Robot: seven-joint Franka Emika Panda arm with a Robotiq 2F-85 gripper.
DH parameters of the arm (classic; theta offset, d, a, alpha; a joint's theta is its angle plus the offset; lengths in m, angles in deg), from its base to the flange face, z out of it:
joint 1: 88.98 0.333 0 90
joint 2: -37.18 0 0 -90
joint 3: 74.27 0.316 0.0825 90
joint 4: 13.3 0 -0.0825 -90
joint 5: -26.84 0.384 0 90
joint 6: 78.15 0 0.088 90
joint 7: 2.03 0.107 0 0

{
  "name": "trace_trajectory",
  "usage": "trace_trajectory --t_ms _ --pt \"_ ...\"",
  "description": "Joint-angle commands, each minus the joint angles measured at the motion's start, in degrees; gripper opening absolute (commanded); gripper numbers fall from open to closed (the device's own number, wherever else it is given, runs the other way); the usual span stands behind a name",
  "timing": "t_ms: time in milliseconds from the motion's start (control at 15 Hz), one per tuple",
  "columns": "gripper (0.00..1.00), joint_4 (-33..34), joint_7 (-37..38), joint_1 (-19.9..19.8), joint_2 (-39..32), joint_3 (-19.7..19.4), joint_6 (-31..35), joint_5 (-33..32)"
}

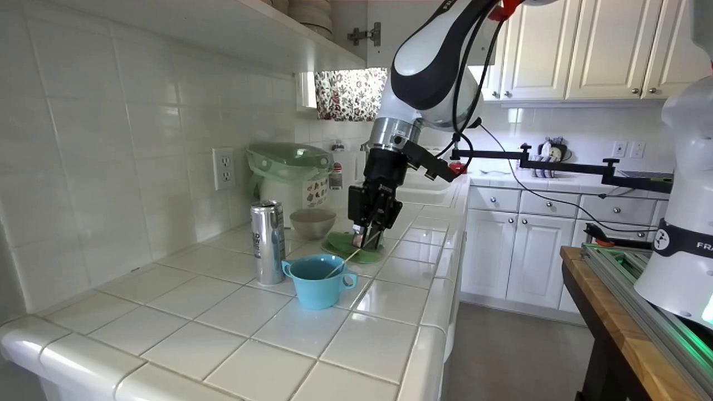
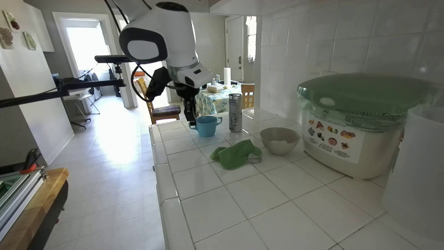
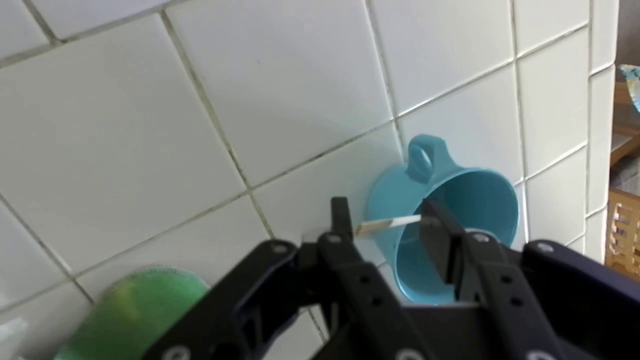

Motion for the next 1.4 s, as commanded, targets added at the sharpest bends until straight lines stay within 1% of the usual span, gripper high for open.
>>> trace_trajectory --t_ms 0,267,333,400,533,667,867,1067,1133,1200,1267,1333 --pt "0.43 -2.0 1.91 0.34 1.88 0.14 1.54 0.3" --pt "0.48 -2.88 4.45 1.0 2.82 0.18 2.68 0.31" --pt "0.46 -3.2 4.94 1.13 3.07 0.29 3.17 0.43" --pt "0.48 -3.51 5.68 1.29 3.3 0.36 3.56 0.61" --pt "0.48 -4.07 6.83 1.66 3.63 0.42 4.31 0.65" --pt "0.43 -4.72 7.97 1.91 4.01 0.56 4.88 0.92" --pt "0.45 -5.68 10.06 2.52 4.31 0.56 6.42 0.69" --pt "0.44 -6.23 11.12 2.77 4.4 0.67 7.33 0.59" --pt "0.37 -6.25 11.57 2.86 4.32 0.67 7.59 0.46" --pt "0.19 -6.16 11.96 2.96 4.18 0.6 7.86 0.17" --pt "0.15 -6.08 12.3 3.05 4.06 0.52 8.13 -0.14" --pt "0.05 -5.93 12.45 3.06 3.98 0.5 8.19 -0.27"
